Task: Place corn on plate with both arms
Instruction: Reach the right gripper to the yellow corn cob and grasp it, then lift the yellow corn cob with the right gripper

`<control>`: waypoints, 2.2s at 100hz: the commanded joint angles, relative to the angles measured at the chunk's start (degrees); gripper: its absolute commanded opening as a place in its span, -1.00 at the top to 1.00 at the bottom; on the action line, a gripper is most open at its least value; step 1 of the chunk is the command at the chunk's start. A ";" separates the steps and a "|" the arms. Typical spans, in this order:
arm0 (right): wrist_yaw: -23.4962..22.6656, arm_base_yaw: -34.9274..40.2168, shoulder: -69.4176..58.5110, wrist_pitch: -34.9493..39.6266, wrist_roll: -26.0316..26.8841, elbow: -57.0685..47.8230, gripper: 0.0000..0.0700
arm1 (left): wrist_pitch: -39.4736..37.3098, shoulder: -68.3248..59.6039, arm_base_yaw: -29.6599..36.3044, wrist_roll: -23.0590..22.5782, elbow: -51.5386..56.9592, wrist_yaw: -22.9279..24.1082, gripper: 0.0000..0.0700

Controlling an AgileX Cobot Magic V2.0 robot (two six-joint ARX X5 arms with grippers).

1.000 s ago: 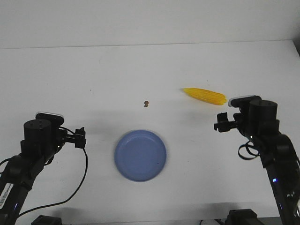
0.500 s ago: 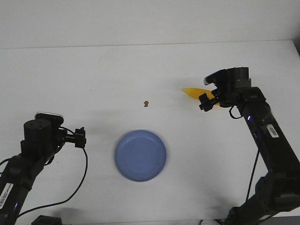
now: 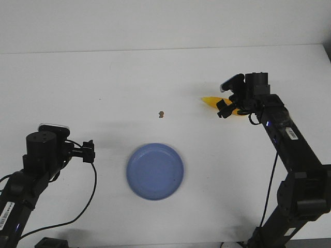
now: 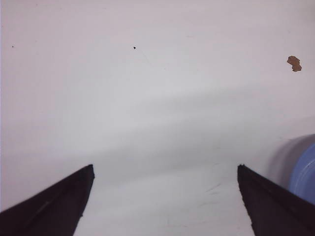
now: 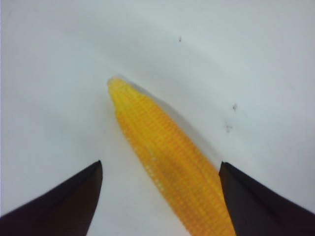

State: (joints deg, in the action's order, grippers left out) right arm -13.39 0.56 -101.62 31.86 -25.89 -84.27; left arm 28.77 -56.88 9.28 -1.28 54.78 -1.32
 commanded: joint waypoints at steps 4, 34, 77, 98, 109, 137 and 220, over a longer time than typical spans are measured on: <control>-0.52 -0.59 -2.16 -1.11 -1.49 -1.40 -0.41 | -0.15 -0.46 0.07 0.50 0.46 0.28 -0.70; -1.97 -1.92 -4.28 -1.84 -1.36 -1.40 -0.41 | -0.15 -0.46 0.07 0.68 0.46 0.28 -0.70; -5.05 -3.52 -5.84 -3.19 -0.92 -1.40 -0.41 | -0.13 -0.46 0.07 0.87 0.46 0.28 -0.70; -6.34 -4.46 -7.78 -3.21 0.15 -1.40 -0.41 | -0.11 -0.46 0.07 0.87 0.46 0.28 -0.70; -6.45 -4.66 -9.18 -3.37 0.55 -1.40 -0.41 | -0.11 -0.46 0.07 0.90 0.46 0.28 -0.70; -6.54 -4.72 -12.07 -3.17 0.79 -1.40 -0.41 | -0.09 -0.46 0.07 1.64 0.46 0.28 -0.70; -6.69 -4.83 -10.69 0.85 2.12 -1.44 0.97 | -0.11 -0.46 0.07 1.81 0.46 0.28 -0.70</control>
State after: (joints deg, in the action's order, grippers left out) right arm -18.85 -4.32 -111.55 30.41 -25.06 -85.67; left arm 28.80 -56.88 9.28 0.01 54.78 -1.32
